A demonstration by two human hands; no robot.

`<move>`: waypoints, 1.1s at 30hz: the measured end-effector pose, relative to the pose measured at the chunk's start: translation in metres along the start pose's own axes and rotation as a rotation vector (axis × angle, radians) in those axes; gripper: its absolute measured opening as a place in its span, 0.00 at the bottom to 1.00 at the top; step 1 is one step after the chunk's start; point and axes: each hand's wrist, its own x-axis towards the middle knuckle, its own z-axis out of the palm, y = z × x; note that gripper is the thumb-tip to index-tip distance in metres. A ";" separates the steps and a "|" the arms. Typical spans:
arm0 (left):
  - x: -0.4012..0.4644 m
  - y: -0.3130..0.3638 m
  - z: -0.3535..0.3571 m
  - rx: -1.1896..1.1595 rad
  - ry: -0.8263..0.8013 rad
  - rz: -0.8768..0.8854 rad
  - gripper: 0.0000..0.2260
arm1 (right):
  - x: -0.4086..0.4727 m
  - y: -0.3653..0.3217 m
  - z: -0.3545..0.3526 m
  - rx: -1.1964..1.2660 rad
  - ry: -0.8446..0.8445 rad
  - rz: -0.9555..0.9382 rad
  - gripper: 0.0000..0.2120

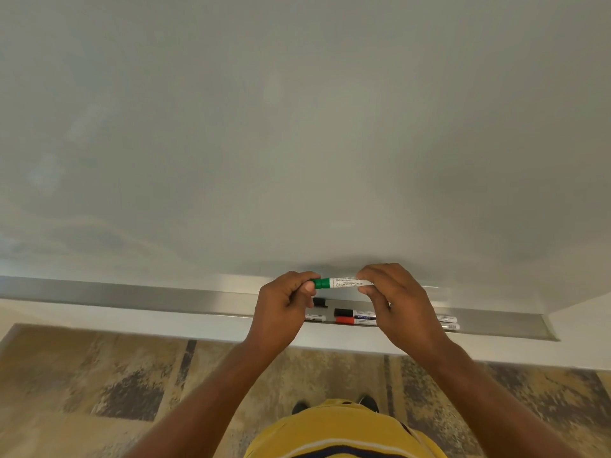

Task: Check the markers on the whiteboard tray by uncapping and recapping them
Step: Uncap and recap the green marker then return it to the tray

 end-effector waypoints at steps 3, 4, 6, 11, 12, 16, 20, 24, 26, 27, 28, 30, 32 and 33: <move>0.004 0.000 0.000 -0.040 0.015 -0.061 0.10 | 0.002 -0.003 0.004 0.011 0.057 0.024 0.10; 0.005 0.000 0.000 -0.048 0.015 -0.081 0.11 | 0.002 -0.005 0.007 0.013 0.070 0.035 0.12; 0.007 -0.002 0.001 -0.046 0.015 -0.100 0.11 | 0.002 -0.007 0.012 0.004 0.091 0.052 0.13; 0.020 -0.009 -0.011 0.049 -0.095 -0.041 0.10 | 0.008 -0.009 0.023 0.025 0.056 0.039 0.12; 0.022 -0.012 -0.014 0.073 -0.137 -0.025 0.09 | 0.010 -0.009 0.027 0.034 0.033 0.015 0.11; 0.031 -0.039 -0.021 0.120 -0.097 -0.068 0.09 | 0.010 -0.004 0.053 0.123 -0.049 0.178 0.16; 0.025 -0.075 -0.026 0.235 -0.016 -0.175 0.10 | -0.010 0.004 0.082 0.079 0.059 0.208 0.11; 0.017 -0.100 -0.024 0.328 -0.037 -0.206 0.11 | -0.024 0.014 0.119 -0.029 -0.296 0.132 0.15; 0.017 -0.108 -0.022 0.338 -0.033 -0.219 0.10 | -0.027 0.016 0.136 -0.069 -0.458 0.134 0.18; 0.016 -0.111 -0.021 0.336 -0.024 -0.226 0.10 | -0.025 0.016 0.142 -0.081 -0.505 0.126 0.19; 0.016 -0.114 -0.020 0.331 -0.011 -0.234 0.10 | -0.023 0.015 0.147 -0.093 -0.539 0.115 0.18; 0.016 -0.118 -0.018 0.328 0.004 -0.244 0.10 | -0.018 0.013 0.153 -0.132 -0.583 0.082 0.16; 0.016 -0.122 -0.017 0.342 -0.002 -0.243 0.10 | -0.014 0.010 0.158 -0.187 -0.604 0.054 0.14; 0.016 -0.124 -0.017 0.352 -0.009 -0.239 0.10 | -0.013 0.008 0.160 -0.219 -0.610 0.043 0.13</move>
